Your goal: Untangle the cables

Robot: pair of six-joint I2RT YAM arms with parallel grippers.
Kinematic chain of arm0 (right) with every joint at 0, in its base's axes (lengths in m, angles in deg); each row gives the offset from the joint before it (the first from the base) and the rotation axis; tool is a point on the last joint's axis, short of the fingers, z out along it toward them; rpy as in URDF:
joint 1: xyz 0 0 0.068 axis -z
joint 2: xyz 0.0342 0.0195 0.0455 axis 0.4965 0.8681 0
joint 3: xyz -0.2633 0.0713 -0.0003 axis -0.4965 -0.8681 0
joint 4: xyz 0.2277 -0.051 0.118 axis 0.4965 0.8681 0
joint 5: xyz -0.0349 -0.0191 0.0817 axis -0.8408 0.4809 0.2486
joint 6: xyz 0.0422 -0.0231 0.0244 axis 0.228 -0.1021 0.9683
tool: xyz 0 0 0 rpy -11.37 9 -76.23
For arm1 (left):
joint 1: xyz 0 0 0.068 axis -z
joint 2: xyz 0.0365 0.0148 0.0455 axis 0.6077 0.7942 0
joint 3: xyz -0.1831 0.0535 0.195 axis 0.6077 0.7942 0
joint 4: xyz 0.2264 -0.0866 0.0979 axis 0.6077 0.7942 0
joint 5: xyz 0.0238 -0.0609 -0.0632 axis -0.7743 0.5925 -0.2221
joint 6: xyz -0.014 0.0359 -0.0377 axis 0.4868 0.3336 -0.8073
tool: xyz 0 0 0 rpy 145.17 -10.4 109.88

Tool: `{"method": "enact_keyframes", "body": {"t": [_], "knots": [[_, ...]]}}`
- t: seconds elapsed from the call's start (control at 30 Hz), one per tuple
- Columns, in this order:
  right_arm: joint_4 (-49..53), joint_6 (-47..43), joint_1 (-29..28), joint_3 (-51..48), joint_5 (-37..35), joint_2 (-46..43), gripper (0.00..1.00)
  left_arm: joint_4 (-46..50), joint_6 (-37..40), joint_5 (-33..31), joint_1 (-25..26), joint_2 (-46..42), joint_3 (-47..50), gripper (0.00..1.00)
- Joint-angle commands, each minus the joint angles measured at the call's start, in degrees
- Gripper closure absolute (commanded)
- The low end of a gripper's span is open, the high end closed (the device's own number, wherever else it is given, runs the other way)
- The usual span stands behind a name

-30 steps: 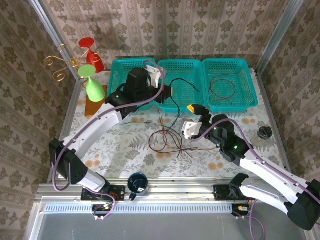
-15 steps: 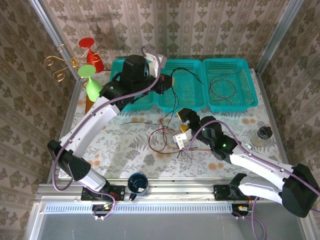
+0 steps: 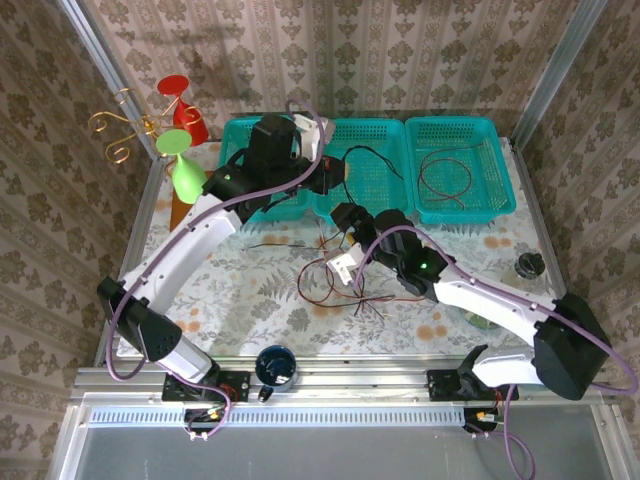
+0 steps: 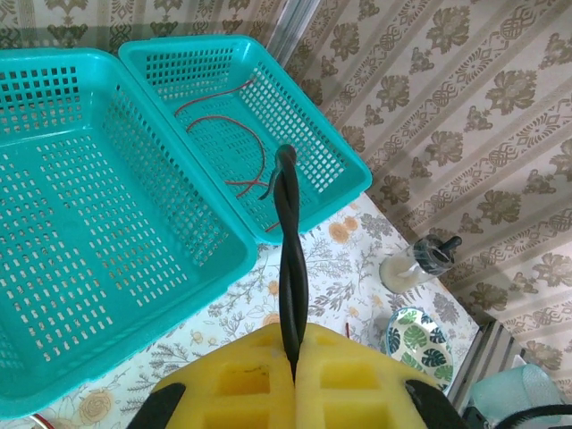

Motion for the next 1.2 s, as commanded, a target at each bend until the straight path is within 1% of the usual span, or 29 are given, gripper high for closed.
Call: {"method": "enact_keyframes", "body": {"t": [0.0,0.07,0.17,0.23,0.27,0.3,0.33,0.43,0.47,0.5,0.53,0.57,0.63,0.67,0.73,0.8,0.83,0.93,1.03,1.17], "knots": [[2.2,-2.9,0.4,3.5,-2.5,2.6,0.12,-0.2,-0.9,0.9,-0.1,-0.9,0.7,1.0],[3.2,-3.2,0.6,4.5,-3.9,4.2,0.12,-0.3,-0.9,1.1,-0.2,-0.8,0.8,1.0],[1.9,-1.9,1.3,5.3,-4.7,7.7,0.13,-0.2,-1.1,1.5,-0.1,-0.8,1.0,1.0],[0.6,-2.3,1.4,6.0,-5.9,9.2,0.17,-0.1,-1.3,1.7,-0.1,-0.8,1.5,1.0],[0.2,-2.3,1.4,6.4,-6.2,9.7,0.21,0.1,-1.2,1.7,-0.1,-1.0,1.8,1.0],[-0.1,-2.4,1.4,7.0,-6.4,10.1,0.3,-0.1,-1.4,1.6,-0.2,-1.1,2.2,1.0],[-0.3,-2.6,1.3,7.4,-6.4,10.4,0.41,-0.3,-1.5,1.6,-0.3,-1.2,2.5,1.0],[-0.7,-2.8,1.1,8.6,-6.9,11.0,0.68,-0.2,-1.9,1.7,-0.5,-1.4,3.0,1.0],[-0.7,-2.9,1.1,8.9,-7.1,11.0,0.76,-0.3,-2.1,1.7,-0.6,-1.6,3.3,1.0],[-0.6,-2.7,1.1,9.0,-7.3,10.8,0.81,-0.4,-2.2,1.7,-0.7,-1.8,3.5,1.0],[-0.3,-2.7,1.1,8.9,-7.1,10.3,0.96,-0.6,-2.4,1.7,-0.9,-2.0,3.8,1.0],[-0.3,-2.7,0.9,8.9,-7.1,9.9,1.0,-0.8,-2.7,1.7,-1.0,-2.1,4.0,1.0],[-0.3,-2.1,0.8,8.7,-7.4,8.8,1.0,-1.5,-3.0,1.8,-1.4,-2.5,4.5,0.95],[-0.2,-1.9,0.8,8.6,-7.5,8.3,1.0,-1.6,-3.1,1.9,-1.6,-2.7,4.6,0.89],[0.2,-1.3,0.9,8.5,-7.8,6.6,1.0,-1.7,-2.9,1.9,-2.0,-2.8,4.4,0.62],[0.9,-0.2,1.2,8.6,-7.8,5.1,1.0,-1.7,-2.3,1.7,-2.3,-3.0,3.7,0.43],[1.1,0.6,1.7,8.8,-8.1,4.9,1.0,-1.6,-1.9,1.3,-2.4,-3.1,3.3,0.38],[3.0,4.3,2.5,9.9,-10.3,4.9,1.0,-2.5,-0.5,0.6,-2.7,-4.4,3.4,0.34],[-0.5,6.6,3.3,7.9,-12.4,2.8,1.0,-4.9,0.0,-1.6,-3.1,-7.2,5.6,0.32],[-0.6,9.2,3.5,6.1,-11.6,1.5,1.0,-6.5,0.4,-3.0,-4.8,-12.6,11.0,0.31]]}}
